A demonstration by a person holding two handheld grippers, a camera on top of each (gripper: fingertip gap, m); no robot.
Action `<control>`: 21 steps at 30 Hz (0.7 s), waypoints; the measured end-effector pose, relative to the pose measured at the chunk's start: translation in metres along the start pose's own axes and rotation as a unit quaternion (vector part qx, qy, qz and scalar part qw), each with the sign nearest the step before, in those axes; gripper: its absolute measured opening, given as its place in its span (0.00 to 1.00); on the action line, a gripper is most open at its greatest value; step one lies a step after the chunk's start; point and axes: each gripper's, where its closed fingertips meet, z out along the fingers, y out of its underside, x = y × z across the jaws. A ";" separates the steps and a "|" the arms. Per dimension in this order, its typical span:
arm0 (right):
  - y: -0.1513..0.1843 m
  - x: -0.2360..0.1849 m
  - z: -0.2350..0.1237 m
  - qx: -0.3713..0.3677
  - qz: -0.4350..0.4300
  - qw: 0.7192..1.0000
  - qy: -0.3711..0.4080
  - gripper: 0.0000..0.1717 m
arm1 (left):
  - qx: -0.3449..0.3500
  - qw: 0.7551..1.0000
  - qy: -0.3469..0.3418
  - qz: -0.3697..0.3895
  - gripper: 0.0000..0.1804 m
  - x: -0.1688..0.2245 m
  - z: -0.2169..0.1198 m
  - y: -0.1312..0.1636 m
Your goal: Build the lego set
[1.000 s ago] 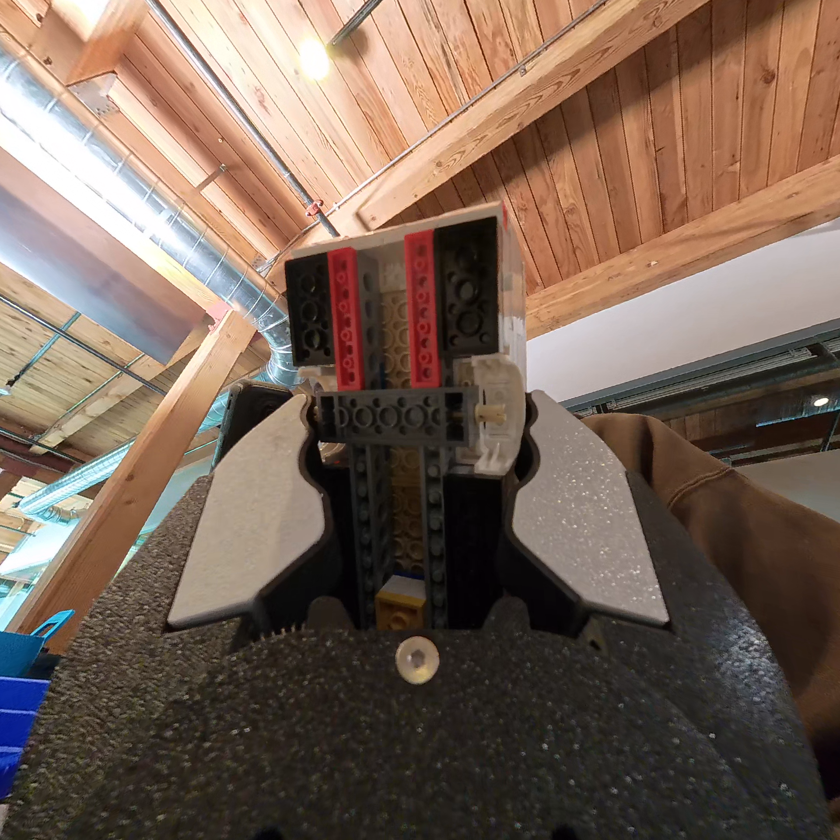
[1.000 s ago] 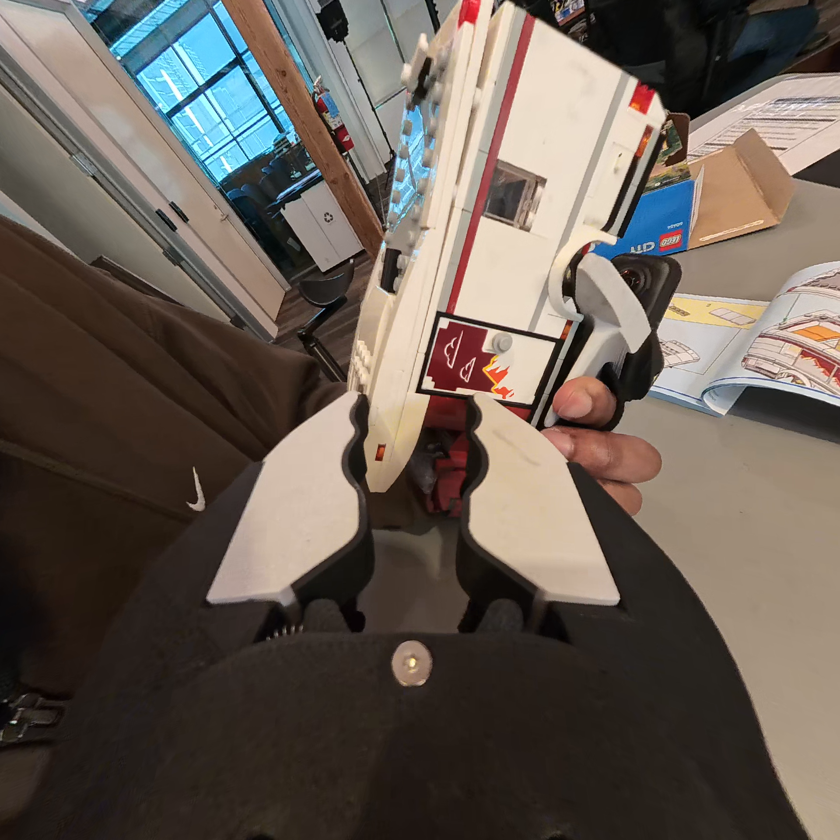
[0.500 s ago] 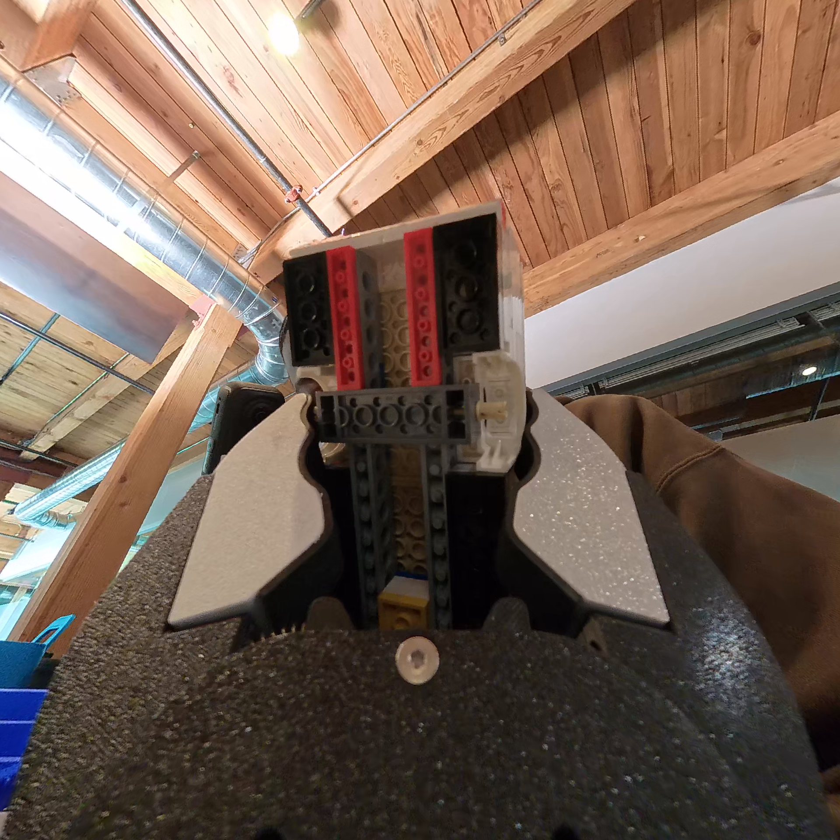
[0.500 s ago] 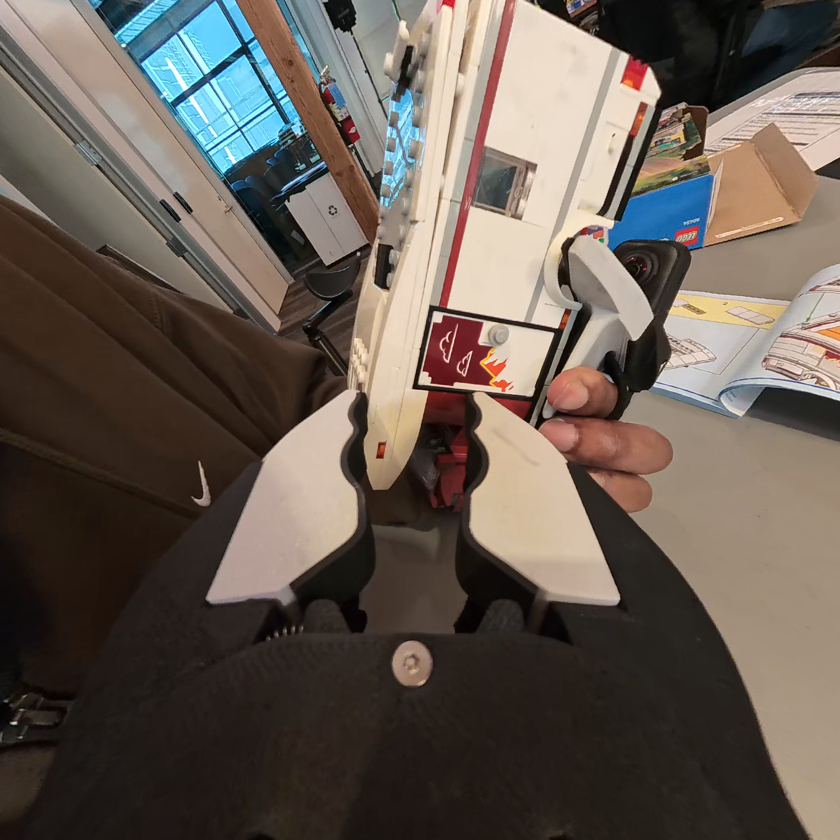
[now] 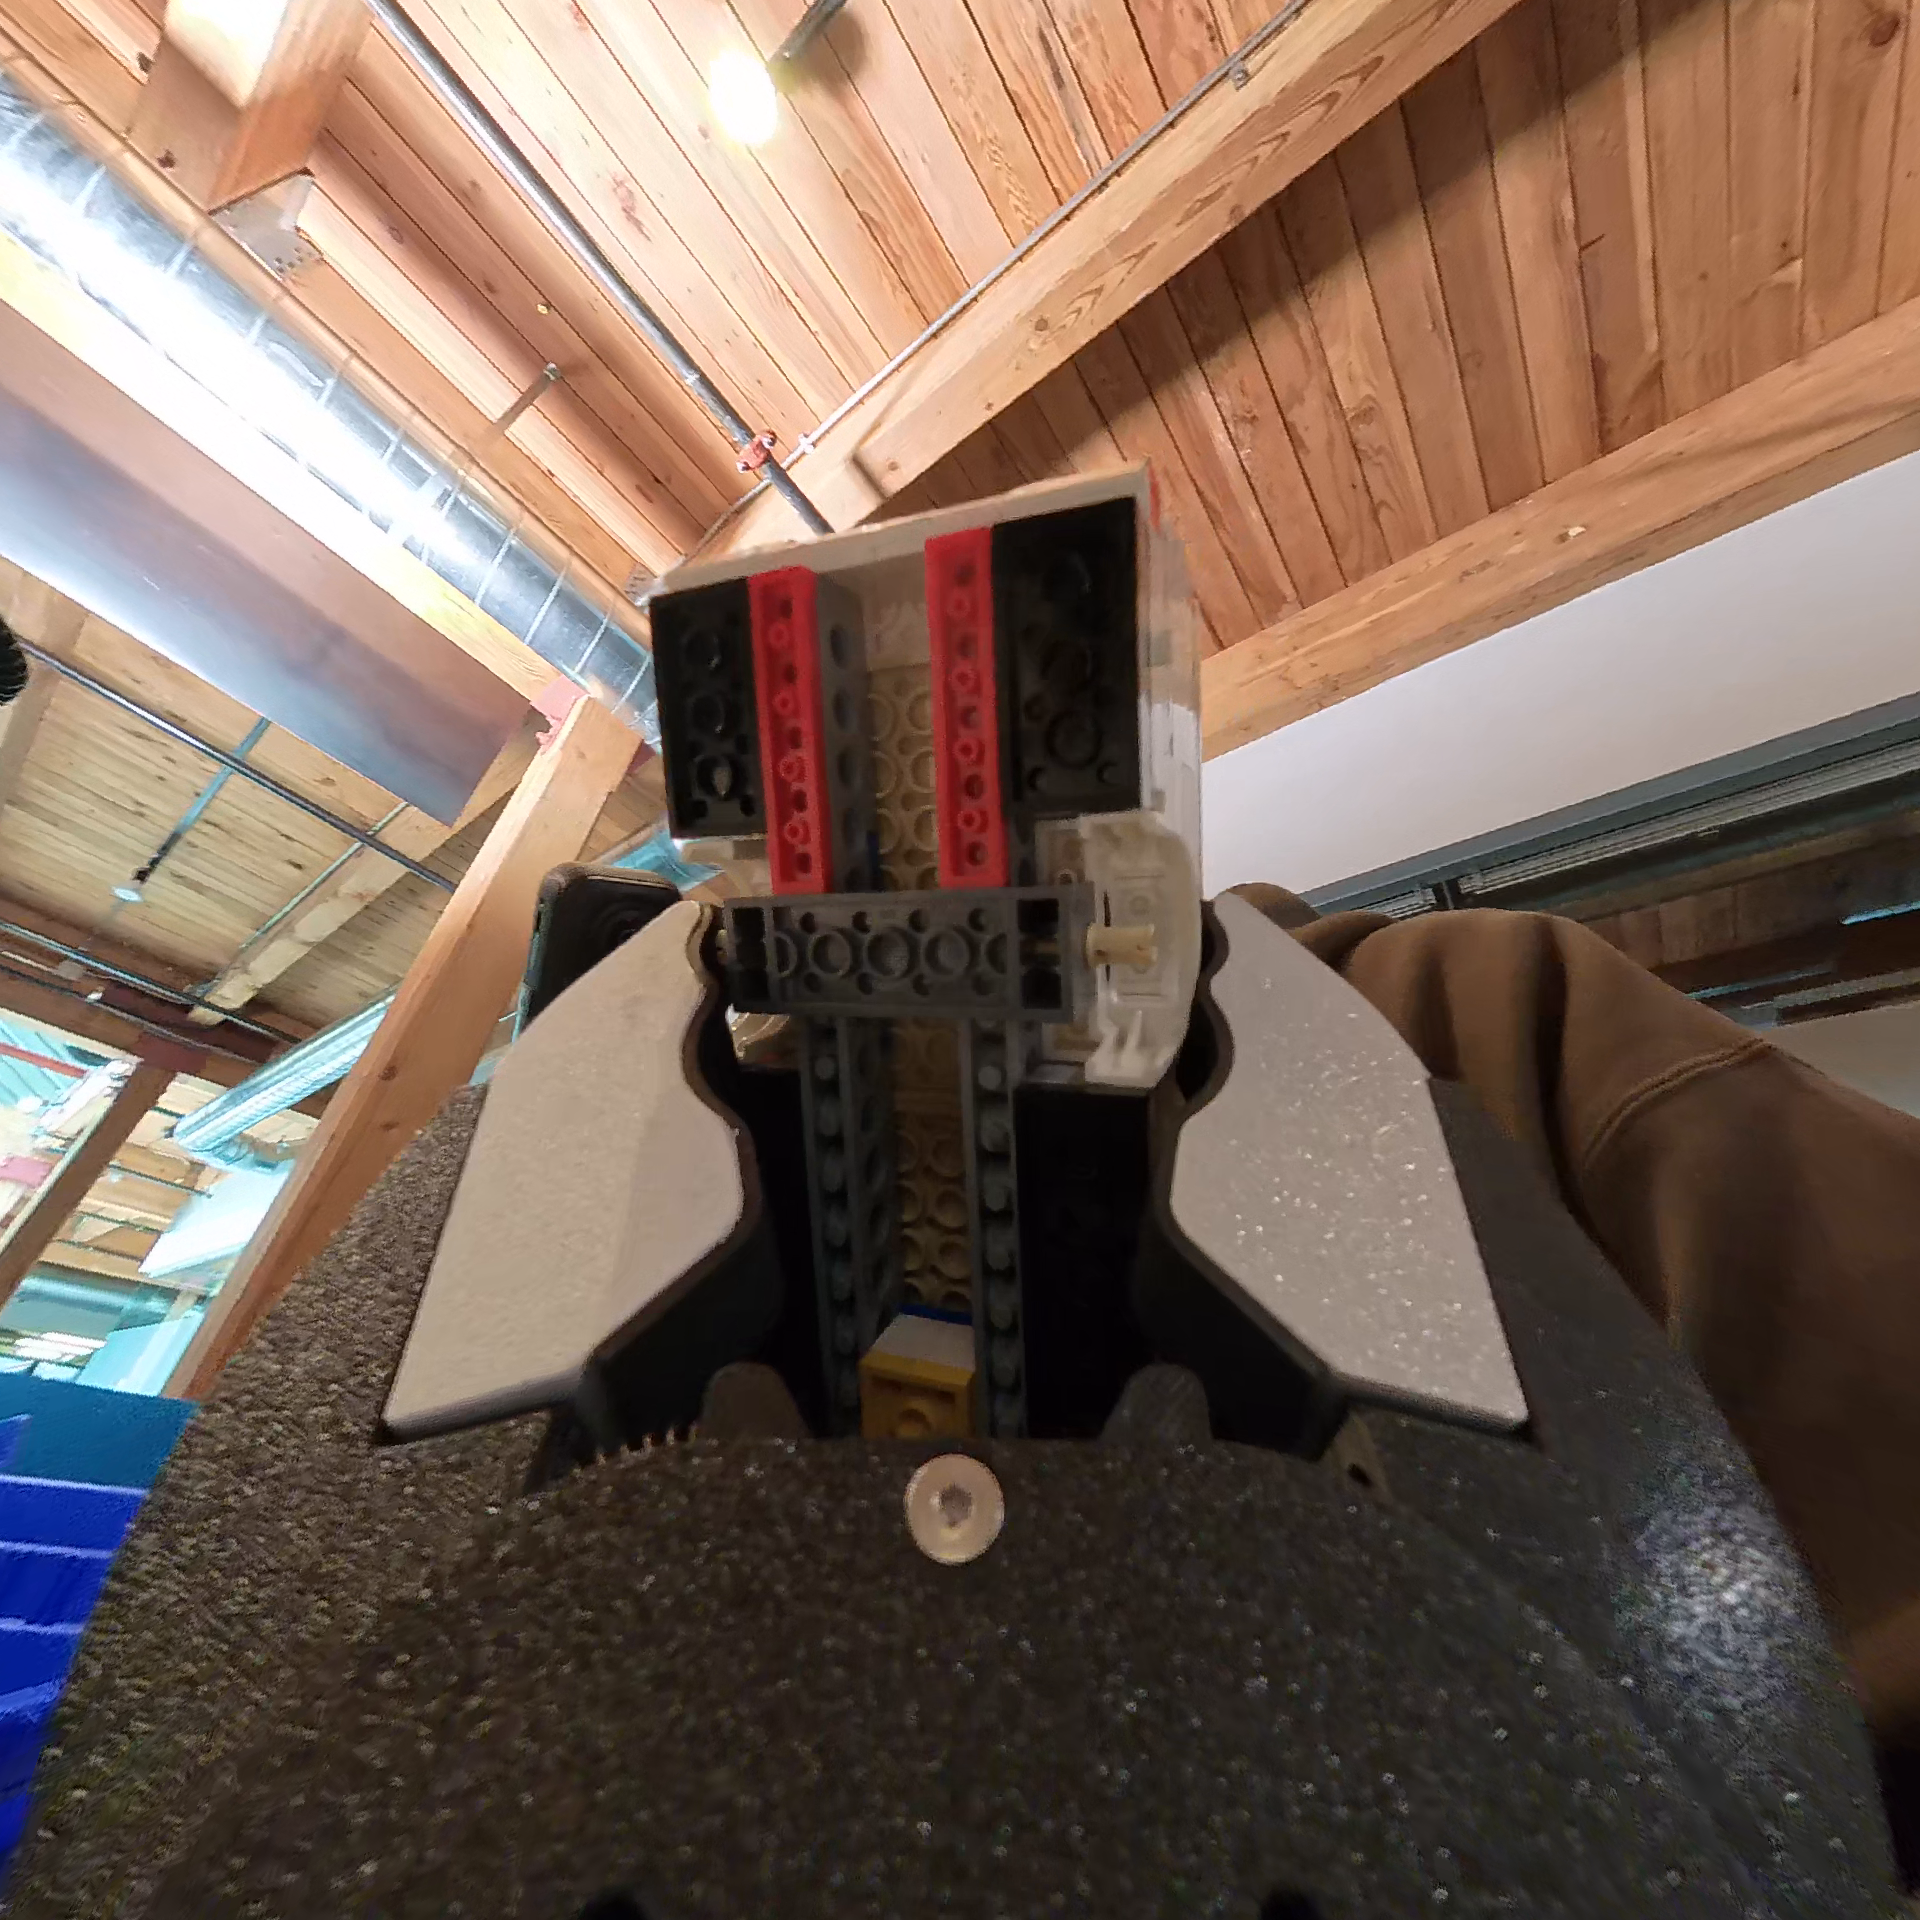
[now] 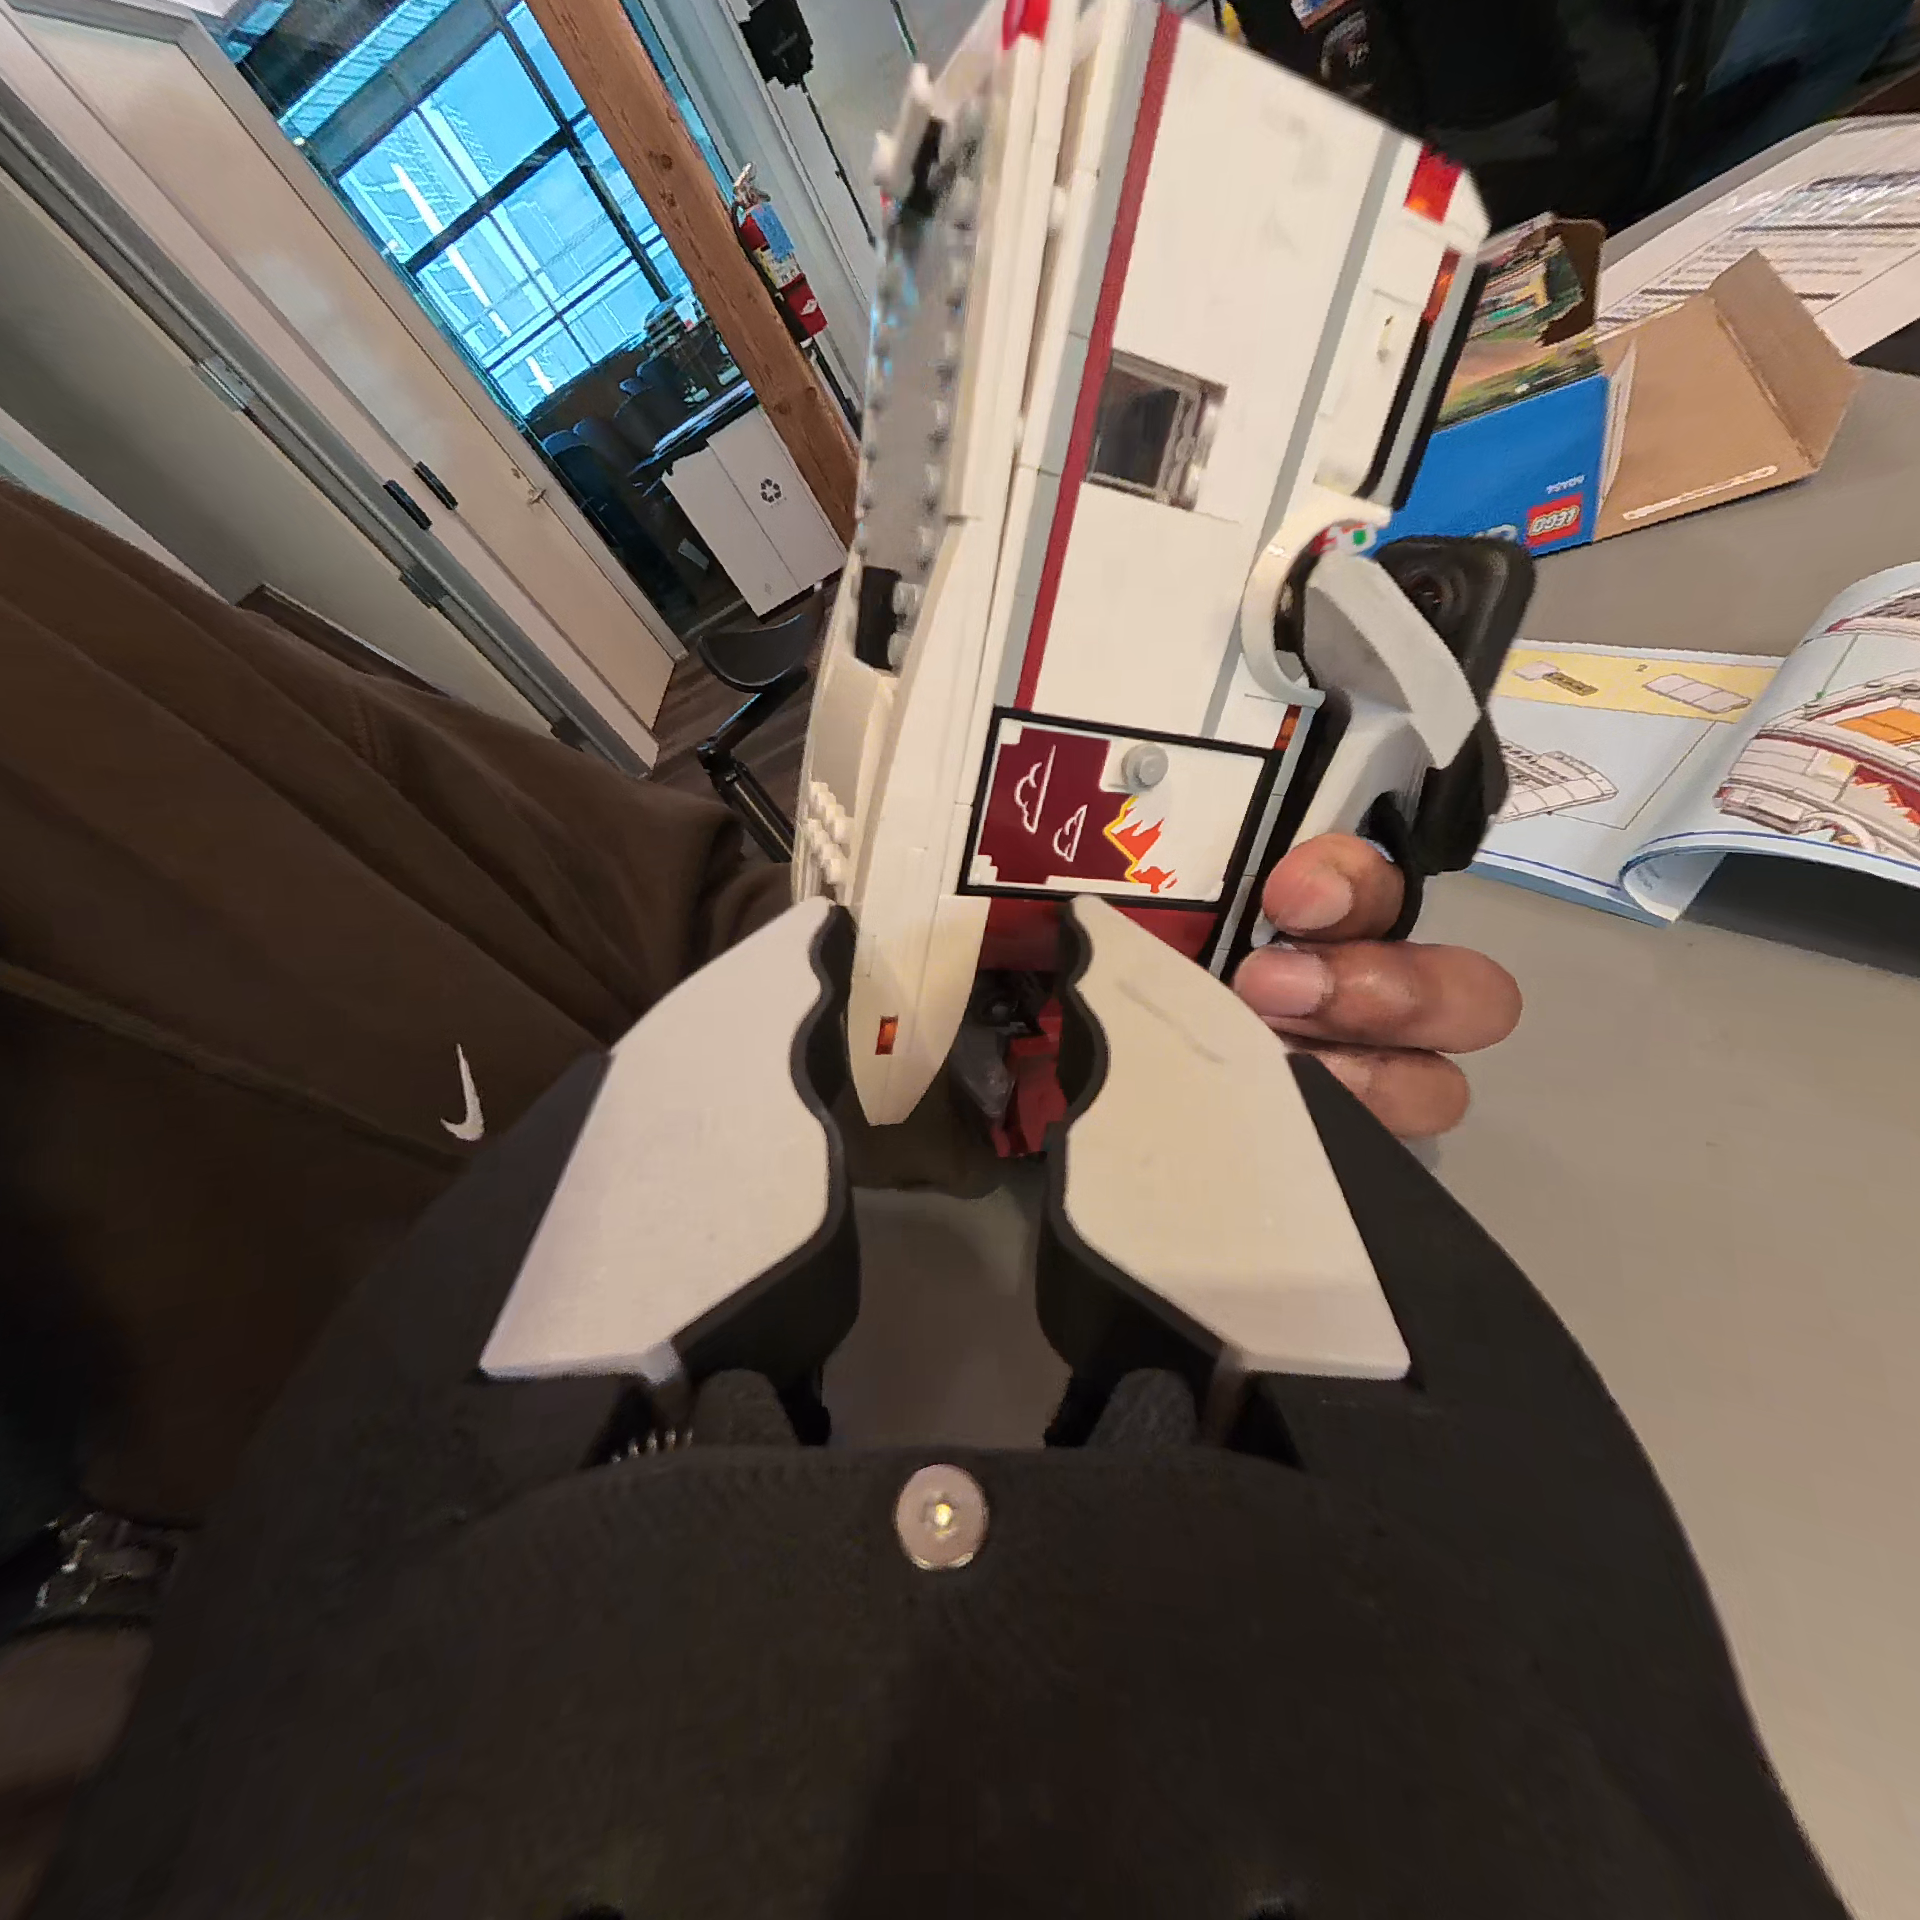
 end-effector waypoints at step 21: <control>-0.048 -0.004 -0.035 0.097 0.073 0.990 -0.066 0.52 | -0.131 0.988 -0.027 -0.078 0.48 -0.009 0.017 0.075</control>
